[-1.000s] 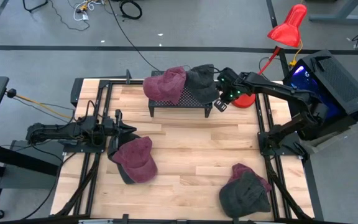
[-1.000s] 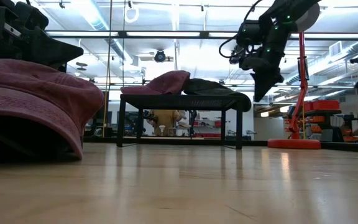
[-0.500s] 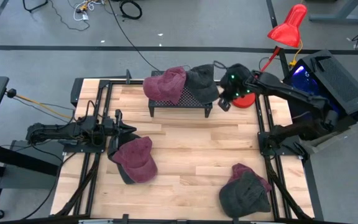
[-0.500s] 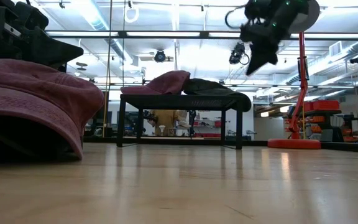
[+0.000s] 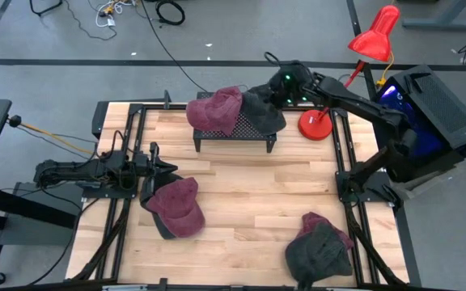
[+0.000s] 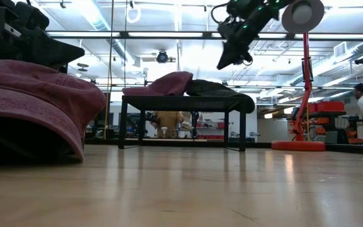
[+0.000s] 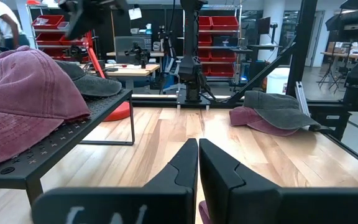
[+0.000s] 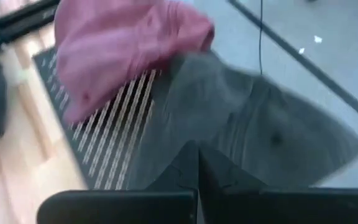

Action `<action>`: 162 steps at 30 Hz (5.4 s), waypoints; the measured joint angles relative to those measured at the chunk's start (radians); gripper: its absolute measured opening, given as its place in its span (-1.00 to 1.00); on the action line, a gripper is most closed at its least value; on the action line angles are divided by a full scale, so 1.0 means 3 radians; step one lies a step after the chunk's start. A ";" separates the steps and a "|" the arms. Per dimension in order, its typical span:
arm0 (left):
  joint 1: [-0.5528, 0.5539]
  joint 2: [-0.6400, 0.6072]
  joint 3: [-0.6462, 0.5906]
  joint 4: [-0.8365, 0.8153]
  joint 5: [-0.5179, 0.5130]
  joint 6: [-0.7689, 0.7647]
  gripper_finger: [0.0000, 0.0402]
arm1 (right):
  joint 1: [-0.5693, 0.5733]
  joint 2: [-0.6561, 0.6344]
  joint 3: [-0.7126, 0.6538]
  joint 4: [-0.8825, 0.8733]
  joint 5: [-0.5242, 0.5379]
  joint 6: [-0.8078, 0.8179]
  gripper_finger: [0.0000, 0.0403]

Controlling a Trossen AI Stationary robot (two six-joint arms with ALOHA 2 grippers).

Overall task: Pick & Place hat
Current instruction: Put the middle black cap on the shelf

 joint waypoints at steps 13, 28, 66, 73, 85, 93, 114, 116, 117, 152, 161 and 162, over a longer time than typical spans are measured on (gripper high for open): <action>0.0000 0.0000 0.0000 0.0000 0.0000 -0.0001 -0.90 | -0.0182 0.0480 0.0361 0.0304 -0.0153 0.0017 -1.00; 0.0000 0.0000 0.0000 0.0000 0.0000 -0.0001 -0.90 | -0.0183 0.0363 0.0368 0.0246 -0.0269 -0.0051 -0.79; 0.0000 0.0000 0.0000 0.0000 0.0000 0.0000 -0.90 | -0.0229 0.0514 0.0363 -0.0033 -0.0681 -0.0513 -0.02; 0.0001 0.0000 0.0000 0.0000 0.0000 0.0000 -0.90 | -0.0179 0.0514 0.0363 -0.0016 -0.0533 -0.0426 0.16; 0.0000 0.0000 0.0000 0.0000 0.0000 -0.0001 -0.90 | -0.0145 0.0530 0.0361 -0.0008 -0.0342 -0.0628 0.48; 0.0000 0.0000 0.0000 0.0000 0.0000 0.0000 -0.90 | -0.0139 0.0635 0.0359 -0.0016 -0.0429 -0.0638 0.41; 0.0000 0.0000 0.0000 0.0000 0.0000 0.0000 -0.90 | -0.0140 0.0649 0.0359 -0.0095 -0.0420 -0.0630 -0.30; 0.0000 0.0000 0.0000 0.0000 0.0000 0.0000 -0.90 | -0.0141 0.0649 0.0359 -0.0099 -0.0420 -0.0628 -0.38; 0.0000 0.0000 0.0001 0.0000 0.0000 -0.0001 -0.90 | -0.0140 0.0649 0.0359 -0.0102 -0.0420 -0.0628 -0.43; 0.0000 0.0000 0.0000 0.0000 0.0000 -0.0001 -0.90 | -0.0138 0.0632 0.0359 -0.0345 -0.0484 -0.1468 -0.99; 0.0001 0.0000 0.0000 0.0000 0.0000 -0.0001 -0.90 | -0.0139 0.0631 0.0359 -0.0402 -0.0666 -0.1774 -1.00; 0.0001 0.0000 0.0000 0.0000 0.0000 0.0000 -0.90 | -0.0139 0.0622 0.0359 -0.0404 -0.0751 -0.1808 -1.00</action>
